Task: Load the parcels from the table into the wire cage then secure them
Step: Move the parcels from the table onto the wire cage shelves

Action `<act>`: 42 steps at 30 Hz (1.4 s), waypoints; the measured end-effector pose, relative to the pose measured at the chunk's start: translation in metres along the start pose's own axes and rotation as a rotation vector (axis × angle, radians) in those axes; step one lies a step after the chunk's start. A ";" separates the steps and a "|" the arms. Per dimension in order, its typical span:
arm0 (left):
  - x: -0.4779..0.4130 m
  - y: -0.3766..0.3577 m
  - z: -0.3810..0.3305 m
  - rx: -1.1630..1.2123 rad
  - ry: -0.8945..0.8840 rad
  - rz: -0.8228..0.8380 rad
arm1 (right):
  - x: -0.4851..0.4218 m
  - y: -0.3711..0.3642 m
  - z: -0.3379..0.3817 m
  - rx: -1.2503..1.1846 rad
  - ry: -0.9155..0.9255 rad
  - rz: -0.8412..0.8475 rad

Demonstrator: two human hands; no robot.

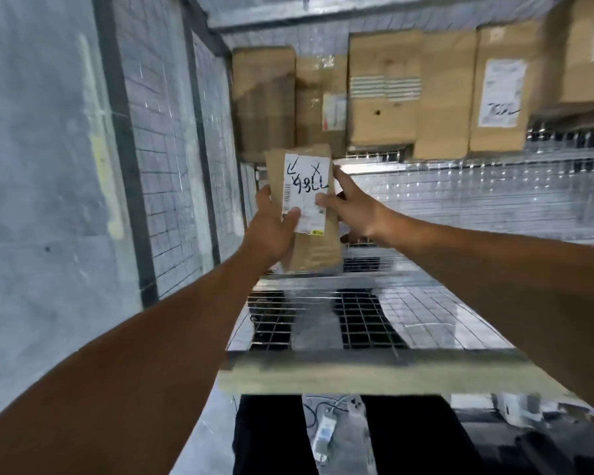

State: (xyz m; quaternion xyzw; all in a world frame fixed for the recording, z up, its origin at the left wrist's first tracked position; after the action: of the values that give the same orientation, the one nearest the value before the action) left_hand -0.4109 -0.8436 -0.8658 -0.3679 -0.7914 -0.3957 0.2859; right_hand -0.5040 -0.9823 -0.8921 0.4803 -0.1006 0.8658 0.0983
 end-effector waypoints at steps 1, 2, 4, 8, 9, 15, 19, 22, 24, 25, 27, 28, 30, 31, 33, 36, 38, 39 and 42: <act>-0.010 -0.007 0.011 0.000 0.010 0.014 | -0.016 -0.003 -0.009 -0.029 -0.019 0.030; -0.019 -0.014 0.021 -0.014 0.022 0.025 | -0.030 -0.006 -0.019 -0.061 -0.047 0.059; -0.032 -0.021 0.041 -0.065 0.072 0.032 | -0.053 -0.013 -0.036 -0.088 -0.075 0.103; -0.050 -0.016 0.071 -0.100 0.166 -0.033 | -0.083 -0.031 -0.054 -0.057 -0.074 0.183; -0.053 -0.011 0.070 -0.152 0.146 -0.075 | -0.088 -0.038 -0.053 -0.062 -0.063 0.211; -0.057 -0.028 0.043 -1.072 -0.283 -0.095 | -0.112 -0.036 -0.056 -0.140 -0.121 0.194; -0.068 -0.038 0.037 -1.095 -0.321 -0.015 | -0.110 -0.002 -0.051 -0.022 -0.100 0.137; -0.061 -0.026 0.037 -1.108 -0.189 0.054 | -0.091 0.029 -0.045 0.119 -0.088 0.074; -0.048 -0.020 0.031 -1.069 -0.096 0.191 | -0.069 0.051 -0.038 0.178 -0.097 0.018; -0.041 -0.017 0.024 -1.054 -0.067 0.269 | -0.055 0.066 -0.033 0.189 -0.109 -0.034; -0.025 -0.009 -0.002 -1.053 -0.060 0.354 | -0.020 0.095 -0.018 0.197 -0.122 -0.140; -0.016 -0.004 -0.020 -1.040 -0.079 0.353 | 0.001 0.106 -0.007 0.204 -0.115 -0.165; 0.003 0.004 -0.061 -0.913 -0.119 0.297 | 0.047 0.126 0.015 0.259 -0.084 -0.201; 0.015 0.007 -0.081 -0.819 -0.138 0.268 | 0.074 0.136 0.025 0.290 -0.073 -0.237; 0.042 0.007 -0.118 -0.639 -0.186 0.244 | 0.128 0.155 0.042 0.335 -0.051 -0.342; 0.098 -0.005 -0.181 -0.507 -0.361 0.262 | 0.221 0.174 0.063 0.415 0.019 -0.532; 0.141 -0.014 -0.222 -0.507 -0.498 0.282 | 0.284 0.174 0.071 0.456 0.060 -0.662; 0.166 -0.020 -0.239 -0.540 -0.555 0.304 | 0.317 0.171 0.069 0.474 0.048 -0.724; 0.248 -0.035 -0.284 -0.628 -0.708 0.349 | 0.417 0.155 0.057 0.435 -0.012 -0.906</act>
State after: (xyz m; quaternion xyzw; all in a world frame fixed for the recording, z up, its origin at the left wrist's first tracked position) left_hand -0.5335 -1.0076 -0.5476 -0.6745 -0.6094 -0.4119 -0.0624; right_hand -0.7158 -1.1155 -0.5198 0.4901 0.3003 0.7342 0.3613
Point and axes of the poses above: each hand's wrist, its own x-axis away from the middle knuckle, its own y-axis out of the back of the hand, z = x × y, the point moved 10 cm from there along -x, towards the middle knuckle, and after that the axes turned 3 degrees about -x, right-handed, at the moved point
